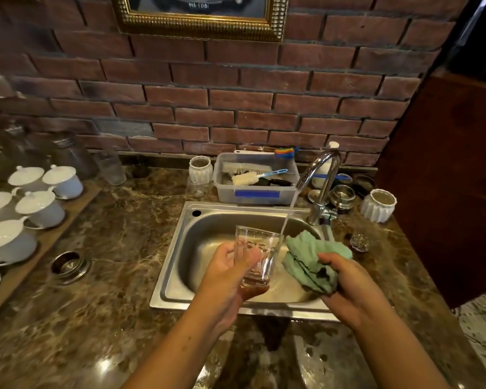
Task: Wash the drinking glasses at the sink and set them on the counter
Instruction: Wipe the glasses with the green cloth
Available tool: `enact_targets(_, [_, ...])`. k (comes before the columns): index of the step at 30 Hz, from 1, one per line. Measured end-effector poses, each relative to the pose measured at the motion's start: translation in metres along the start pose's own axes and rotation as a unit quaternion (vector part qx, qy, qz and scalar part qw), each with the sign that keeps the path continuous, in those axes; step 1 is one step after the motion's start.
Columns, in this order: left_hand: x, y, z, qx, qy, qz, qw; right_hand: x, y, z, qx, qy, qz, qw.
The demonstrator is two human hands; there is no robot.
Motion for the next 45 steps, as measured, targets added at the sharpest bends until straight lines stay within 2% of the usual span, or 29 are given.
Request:
enact_targets(2, [-0.002, 0.005, -0.002, -0.009, 0.017, 0.018, 1.000, -0.002, 0.018, -0.011, -0.033, 0.013, 0.081, 0.996])
enact_targets(3, [-0.002, 0.007, -0.003, -0.017, 0.027, 0.025, 0.999, -0.007, 0.031, -0.019, -0.088, 0.020, 0.144, 0.985])
enact_targets(4, [-0.002, 0.008, -0.005, -0.027, 0.036, 0.031, 0.999, -0.016, 0.045, -0.030, -0.176, 0.026, 0.219, 0.959])
enact_targets(5, [-0.002, 0.008, -0.007, -0.033, 0.043, 0.033, 0.998, -0.029, 0.057, -0.047, -0.276, 0.047, 0.297, 0.913])
enact_targets(6, [-0.003, 0.007, -0.008, -0.037, 0.048, 0.031, 0.998, -0.041, 0.063, -0.064, -0.377, 0.073, 0.361, 0.850])
enact_targets(7, [-0.003, 0.006, -0.009, -0.037, 0.050, 0.027, 0.998, -0.049, 0.065, -0.077, -0.446, 0.092, 0.398, 0.796])
enact_targets(8, [-0.003, 0.003, -0.009, -0.034, 0.048, 0.023, 0.998, -0.051, 0.062, -0.084, -0.487, 0.111, 0.404, 0.766])
enact_targets(9, [-0.004, 0.001, -0.007, -0.028, 0.043, 0.021, 0.998, -0.053, 0.059, -0.087, -0.504, 0.129, 0.389, 0.761])
enact_targets(12, [-0.005, -0.001, 0.002, 0.010, 0.023, 0.019, 1.000, -0.059, 0.046, -0.090, -0.484, 0.199, 0.299, 0.798])
enact_targets(15, [-0.006, 0.007, 0.008, 0.019, 0.017, 0.029, 0.999, -0.064, 0.027, -0.096, -0.550, 0.251, 0.282, 0.745])
enact_targets(16, [-0.007, 0.009, 0.009, 0.018, 0.020, 0.033, 0.999, -0.060, 0.023, -0.096, -0.550, 0.257, 0.263, 0.750])
enact_targets(19, [-0.008, 0.017, 0.009, 0.010, 0.023, 0.041, 0.999, -0.052, 0.007, -0.092, -0.465, 0.297, 0.151, 0.820])
enact_targets(22, [-0.006, 0.022, 0.008, 0.022, -0.018, 0.030, 0.999, -0.053, -0.012, -0.093, -0.412, 0.334, 0.092, 0.843])
enact_targets(24, [-0.005, 0.015, 0.017, 0.081, -0.088, -0.026, 0.993, -0.051, -0.021, -0.096, -0.377, 0.332, 0.082, 0.861])
enact_targets(26, [-0.007, -0.005, 0.024, 0.176, -0.136, -0.139, 0.965, -0.046, -0.025, -0.096, -0.308, 0.307, 0.060, 0.898])
enact_targets(29, [-0.015, -0.034, 0.016, 0.251, -0.093, -0.294, 0.917, -0.049, -0.026, -0.103, -0.183, 0.306, 0.030, 0.934])
enact_targets(31, [-0.013, -0.045, 0.014, 0.252, -0.075, -0.312, 0.913, -0.050, -0.022, -0.107, -0.181, 0.288, 0.073, 0.938])
enact_targets(32, [-0.010, -0.048, 0.013, 0.245, -0.076, -0.298, 0.919, -0.052, -0.017, -0.108, -0.225, 0.268, 0.124, 0.929])
enact_targets(34, [-0.003, -0.047, 0.012, 0.202, -0.082, -0.228, 0.949, -0.063, -0.002, -0.113, -0.342, 0.251, 0.250, 0.870])
enact_targets(36, [0.007, -0.027, 0.015, 0.088, -0.093, -0.056, 0.990, -0.076, 0.005, -0.120, -0.462, 0.286, 0.345, 0.766])
enact_targets(38, [0.005, -0.006, 0.014, -0.016, -0.081, 0.113, 0.990, -0.081, 0.003, -0.120, -0.585, 0.291, 0.398, 0.644])
enact_targets(39, [0.003, -0.005, 0.012, -0.029, -0.074, 0.144, 0.986, -0.081, 0.003, -0.118, -0.608, 0.287, 0.403, 0.621])
enact_targets(40, [0.002, -0.006, 0.011, -0.030, -0.079, 0.152, 0.985, -0.082, 0.004, -0.117, -0.600, 0.285, 0.404, 0.629])
enact_targets(42, [0.004, -0.013, 0.010, -0.007, -0.114, 0.099, 0.989, -0.088, 0.008, -0.119, -0.521, 0.291, 0.402, 0.695])
enact_targets(44, [0.002, -0.034, 0.005, 0.048, -0.130, -0.053, 0.989, -0.085, 0.011, -0.117, -0.420, 0.270, 0.375, 0.781])
enact_targets(45, [-0.003, -0.050, 0.000, 0.118, -0.127, -0.159, 0.972, -0.080, 0.012, -0.114, -0.351, 0.249, 0.342, 0.835])
Point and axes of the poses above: each hand's wrist, its own x-axis towards the middle knuckle, its own z-axis out of the back of the hand, y = z × x, the point moved 8 cm from there along x, towards the middle knuckle, and after that the axes turned 2 degrees about x, right-handed, at the moved point
